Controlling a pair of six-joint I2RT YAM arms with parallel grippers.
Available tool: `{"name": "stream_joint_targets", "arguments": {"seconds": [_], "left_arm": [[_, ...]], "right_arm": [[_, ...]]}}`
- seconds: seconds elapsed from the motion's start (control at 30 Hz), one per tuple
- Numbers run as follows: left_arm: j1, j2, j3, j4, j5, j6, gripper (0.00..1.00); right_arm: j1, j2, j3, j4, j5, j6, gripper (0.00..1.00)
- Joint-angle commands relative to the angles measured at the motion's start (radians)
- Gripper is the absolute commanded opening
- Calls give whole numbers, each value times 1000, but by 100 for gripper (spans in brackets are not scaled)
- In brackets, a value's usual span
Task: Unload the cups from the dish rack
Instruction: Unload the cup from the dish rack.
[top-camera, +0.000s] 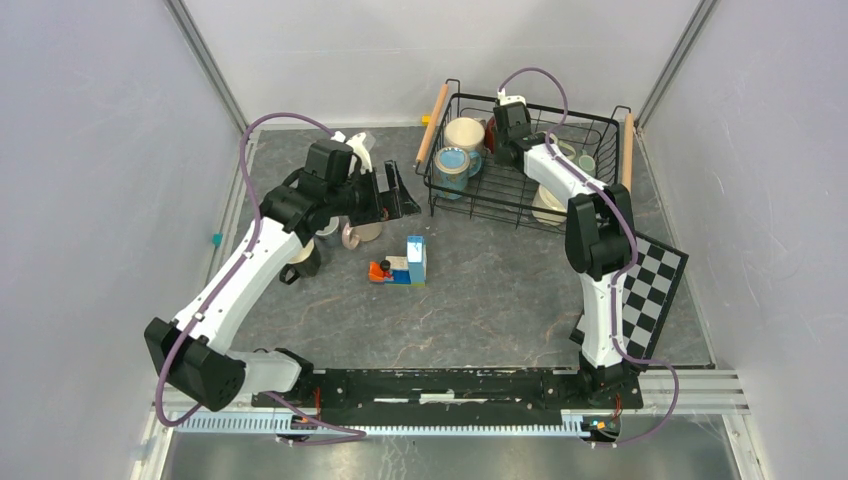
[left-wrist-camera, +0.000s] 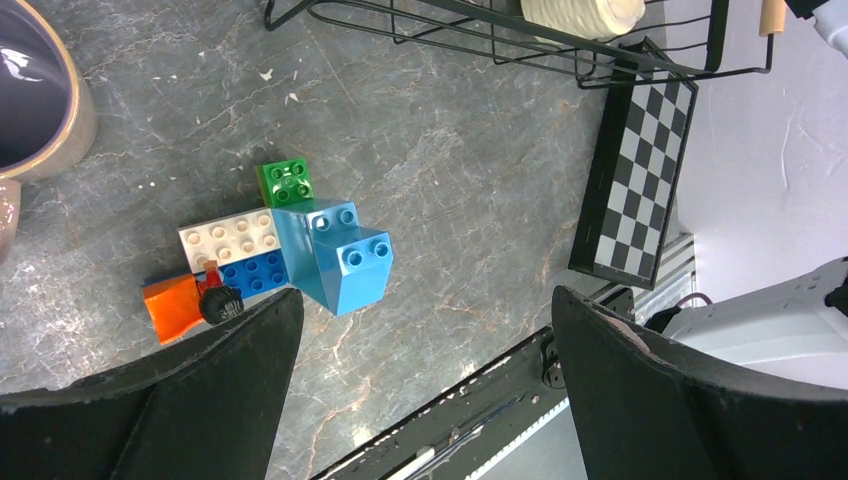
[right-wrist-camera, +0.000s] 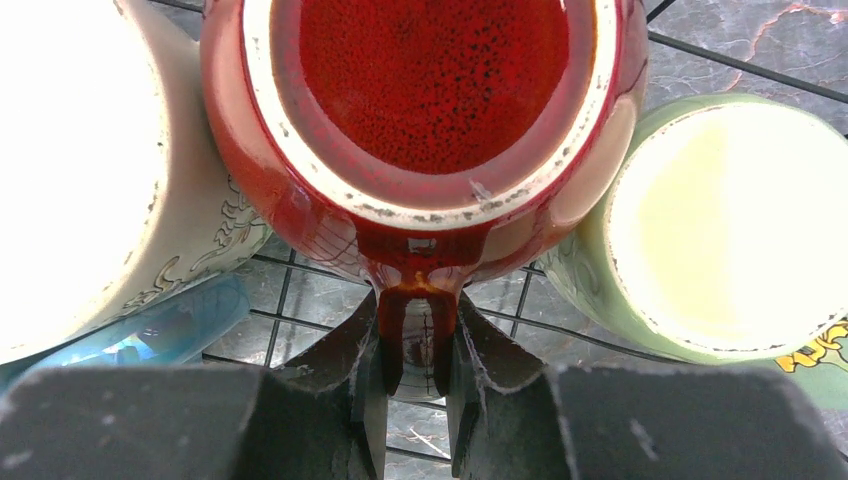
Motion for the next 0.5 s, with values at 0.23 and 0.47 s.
{"name": "stream_joint_targets", "arguments": {"seconds": [0.23,0.47], "left_arm": [[-5,3,-7,46,28,-6,100],[-5,4,-11,48,32,-8,100]], "right_arm": [[15,-113,101,98,2,-15,0],[15,-112,105,94,6,-17,0]]}}
